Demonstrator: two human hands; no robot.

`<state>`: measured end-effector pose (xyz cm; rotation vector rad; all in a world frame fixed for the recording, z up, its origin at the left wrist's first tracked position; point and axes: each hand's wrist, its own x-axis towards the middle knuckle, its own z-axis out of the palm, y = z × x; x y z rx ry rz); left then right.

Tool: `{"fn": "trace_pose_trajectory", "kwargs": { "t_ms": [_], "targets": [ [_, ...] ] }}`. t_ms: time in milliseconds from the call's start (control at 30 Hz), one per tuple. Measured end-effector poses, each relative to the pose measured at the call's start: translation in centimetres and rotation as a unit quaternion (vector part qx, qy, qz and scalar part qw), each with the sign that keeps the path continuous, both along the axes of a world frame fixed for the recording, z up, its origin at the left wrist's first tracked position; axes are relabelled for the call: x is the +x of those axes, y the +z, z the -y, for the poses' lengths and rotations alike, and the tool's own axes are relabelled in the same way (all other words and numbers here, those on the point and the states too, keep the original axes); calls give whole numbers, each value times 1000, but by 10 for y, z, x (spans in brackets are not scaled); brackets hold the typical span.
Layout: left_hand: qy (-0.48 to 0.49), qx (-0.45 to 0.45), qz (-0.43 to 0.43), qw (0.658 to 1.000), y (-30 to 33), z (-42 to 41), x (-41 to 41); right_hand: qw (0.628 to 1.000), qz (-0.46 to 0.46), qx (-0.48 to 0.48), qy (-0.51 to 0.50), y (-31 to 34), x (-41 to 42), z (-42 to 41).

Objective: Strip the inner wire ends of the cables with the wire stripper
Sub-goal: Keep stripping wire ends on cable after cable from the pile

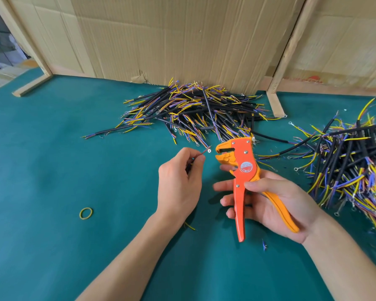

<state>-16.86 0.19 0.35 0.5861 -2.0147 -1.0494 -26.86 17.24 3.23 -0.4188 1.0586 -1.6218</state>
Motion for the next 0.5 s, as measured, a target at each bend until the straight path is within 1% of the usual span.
{"fn": "trace_pose_trajectory", "kwargs": {
  "t_ms": [100,200,400,500],
  "targets": [
    [1,-38,-3,999,0,-1,2,999,-36,0,28,1,1,-2],
    [-6,-83,-13,996,1,-2,3,998,-53,-6,38,0,2,-2],
    [-14,-113,-30,993,-2,-4,2,999,-35,-17,-2,-1,1,-3],
    [-14,-117,-29,993,-2,-4,2,998,-52,-23,28,1,2,-4]
  ]
}}
